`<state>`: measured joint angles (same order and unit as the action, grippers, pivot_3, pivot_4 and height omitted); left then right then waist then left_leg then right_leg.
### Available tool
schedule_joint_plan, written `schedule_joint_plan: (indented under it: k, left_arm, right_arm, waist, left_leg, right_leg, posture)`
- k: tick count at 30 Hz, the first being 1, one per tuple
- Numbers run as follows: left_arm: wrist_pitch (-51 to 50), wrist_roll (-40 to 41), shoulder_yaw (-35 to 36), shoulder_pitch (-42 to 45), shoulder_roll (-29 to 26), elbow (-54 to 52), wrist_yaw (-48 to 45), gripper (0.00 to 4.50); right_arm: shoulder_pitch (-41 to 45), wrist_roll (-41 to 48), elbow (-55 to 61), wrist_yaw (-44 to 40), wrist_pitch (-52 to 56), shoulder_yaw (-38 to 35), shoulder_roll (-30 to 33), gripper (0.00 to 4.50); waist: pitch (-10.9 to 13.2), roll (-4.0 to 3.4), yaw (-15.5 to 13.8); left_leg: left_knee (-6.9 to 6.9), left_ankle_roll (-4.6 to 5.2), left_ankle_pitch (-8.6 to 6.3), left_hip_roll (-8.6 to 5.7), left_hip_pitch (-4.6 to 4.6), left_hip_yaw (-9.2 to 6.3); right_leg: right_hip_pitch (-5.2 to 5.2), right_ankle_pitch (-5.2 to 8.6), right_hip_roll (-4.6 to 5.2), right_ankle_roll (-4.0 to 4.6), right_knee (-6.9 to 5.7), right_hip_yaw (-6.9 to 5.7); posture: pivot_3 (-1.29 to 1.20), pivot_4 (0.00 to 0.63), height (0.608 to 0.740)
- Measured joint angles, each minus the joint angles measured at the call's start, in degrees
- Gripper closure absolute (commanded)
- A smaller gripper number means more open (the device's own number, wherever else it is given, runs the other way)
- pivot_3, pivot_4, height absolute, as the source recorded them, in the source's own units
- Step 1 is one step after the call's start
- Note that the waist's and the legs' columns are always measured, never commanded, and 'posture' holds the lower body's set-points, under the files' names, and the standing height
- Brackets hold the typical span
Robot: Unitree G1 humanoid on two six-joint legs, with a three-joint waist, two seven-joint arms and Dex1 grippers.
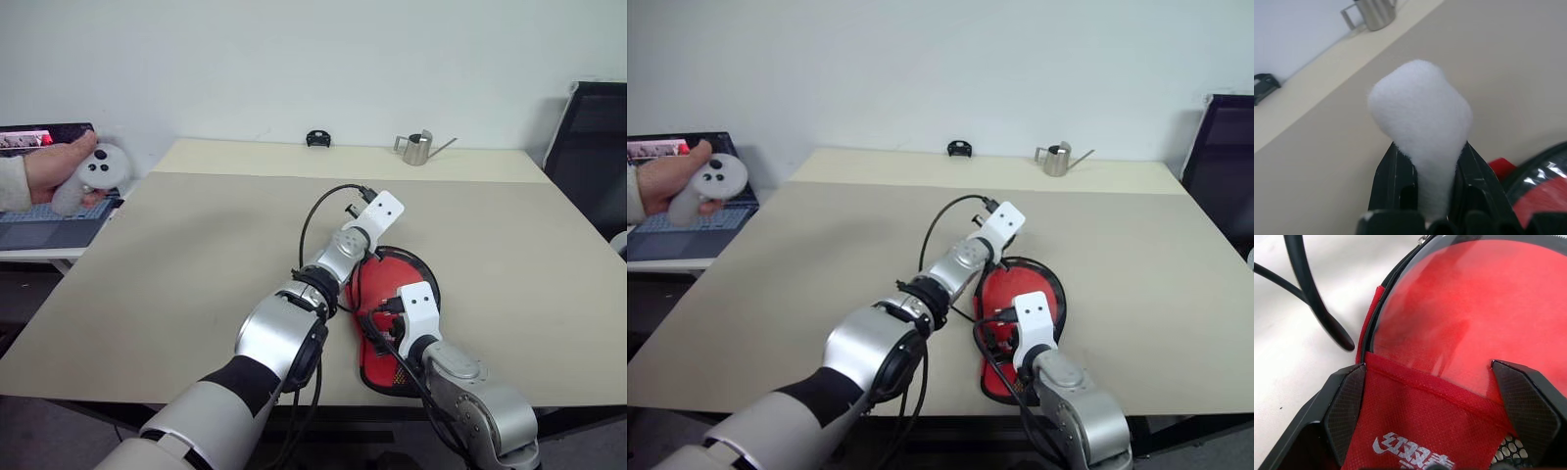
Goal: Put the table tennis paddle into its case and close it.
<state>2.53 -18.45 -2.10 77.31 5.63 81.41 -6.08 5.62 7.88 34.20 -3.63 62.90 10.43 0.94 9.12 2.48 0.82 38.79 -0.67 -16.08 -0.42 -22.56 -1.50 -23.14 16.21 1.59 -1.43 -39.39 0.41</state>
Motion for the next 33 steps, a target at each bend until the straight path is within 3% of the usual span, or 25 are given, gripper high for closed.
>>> schedule_joint_plan:
  k: [10,16,17,25,33]
  left_arm:
    - [-1.3,0.4,2.8,0.7,-1.9,0.2,2.0,4.09]
    - [-2.9,0.1,2.3,0.7,0.3,0.2,-4.4,4.09]
    - [-3.2,0.0,2.3,0.7,0.8,0.2,-5.4,3.37]
    - [-3.6,-1.0,1.3,0.7,1.0,0.1,-8.4,0.60]
    - [-3.5,-1.0,1.4,0.7,0.1,0.1,-10.3,0.60]
  right_arm:
    - [-0.1,0.0,0.1,0.3,0.1,0.1,-0.5,0.00]
    - [0.0,0.0,0.1,0.2,0.3,0.0,-0.8,0.00]
    - [0.1,0.0,0.0,0.2,0.3,0.1,-1.0,0.00]
    - [0.3,0.1,-0.4,0.2,0.3,0.2,-1.4,0.00]
    - [1.5,0.2,-1.9,-0.5,0.2,0.3,-1.6,0.00]
  waist:
    - [0.0,0.00,0.1]
    - [0.0,-0.01,0.2]
    - [0.0,-0.01,0.2]
    - [0.0,-0.04,0.7]
    - [-0.1,-0.12,0.9]
  left_leg:
    - [-0.01,0.00,0.00,0.01,0.00,0.01]
    - [-0.02,0.00,0.00,0.01,0.00,0.04]
    - [-0.02,0.00,0.00,0.02,0.00,0.04]
    - [-0.03,0.00,0.00,0.05,0.02,0.04]
    - [-0.02,0.00,0.00,0.06,0.11,0.07]
  right_leg:
    - [-0.03,0.00,0.00,0.00,0.00,0.00]
    - [-0.02,0.00,-0.07,0.00,0.03,0.00]
    - [-0.02,0.00,-0.09,0.01,0.03,0.02]
    - [-0.02,0.00,-0.11,0.01,0.03,0.06]
    - [0.00,0.00,-0.12,0.01,-0.04,0.10]
  posture:
    - [0.00,0.150,0.740]
    - [0.00,0.150,0.740]
    - [0.00,0.150,0.740]
    - [0.00,0.150,0.740]
    - [0.00,0.150,0.740]
